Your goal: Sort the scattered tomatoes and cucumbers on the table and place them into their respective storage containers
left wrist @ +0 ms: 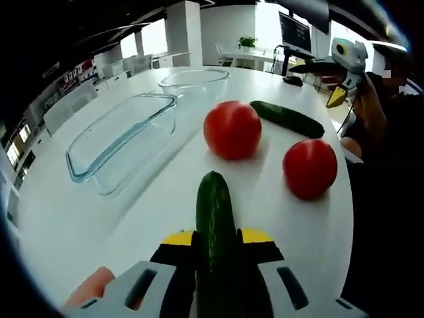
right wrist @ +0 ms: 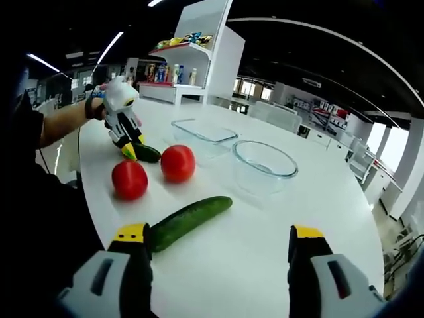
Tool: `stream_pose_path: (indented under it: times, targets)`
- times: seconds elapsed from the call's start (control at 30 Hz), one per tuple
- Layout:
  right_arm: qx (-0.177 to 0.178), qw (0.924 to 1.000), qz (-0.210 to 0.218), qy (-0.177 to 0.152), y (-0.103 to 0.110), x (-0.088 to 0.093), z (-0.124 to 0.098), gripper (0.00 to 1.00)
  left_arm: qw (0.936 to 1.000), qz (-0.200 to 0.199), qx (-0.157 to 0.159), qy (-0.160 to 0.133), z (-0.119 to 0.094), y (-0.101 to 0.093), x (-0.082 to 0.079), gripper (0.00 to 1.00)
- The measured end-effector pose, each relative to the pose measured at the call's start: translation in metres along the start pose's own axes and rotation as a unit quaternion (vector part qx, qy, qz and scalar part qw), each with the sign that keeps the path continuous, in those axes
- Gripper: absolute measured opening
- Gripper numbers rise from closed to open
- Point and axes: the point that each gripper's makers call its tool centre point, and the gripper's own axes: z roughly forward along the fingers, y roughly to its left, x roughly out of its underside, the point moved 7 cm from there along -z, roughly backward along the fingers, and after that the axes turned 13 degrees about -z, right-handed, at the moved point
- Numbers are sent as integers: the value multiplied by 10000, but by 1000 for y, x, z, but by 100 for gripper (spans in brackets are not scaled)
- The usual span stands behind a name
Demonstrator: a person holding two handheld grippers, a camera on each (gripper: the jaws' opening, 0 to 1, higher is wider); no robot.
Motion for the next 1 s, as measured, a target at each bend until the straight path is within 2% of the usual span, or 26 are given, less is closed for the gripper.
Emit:
stream_pose_path:
  times: [0.17,0.27,0.37,0.7,0.77,0.87,1.0]
  targets:
    - [24,10000,18,-13,-4,-2,-1,82,9995,311,-97,-51,0,-4,-2,23]
    - [60,10000,6,17,-5,-3,-1,82,9988,479,-12,-36,1,-7,-3,23]
    - [56,10000,-43,-31,-2,-8,-3,82,9952,973,6,-35,1,-11,-5,23]
    - [58,10000,-80,-13,-2,-6,-6,82,9922,1240,-101,-84,-12,-16,-21,23]
    - [57,9999,-84,-13,-2,-6,-6,82,9887,1489,-14,-168,-15,-17,-25,23]
    - [57,9999,-97,-42,-2,-8,-5,82,9887,1496,30,-82,-19,-16,-28,23]
    - [51,10000,-70,-18,-2,-5,-4,82,9844,1759,-39,-55,-27,-14,-35,23]
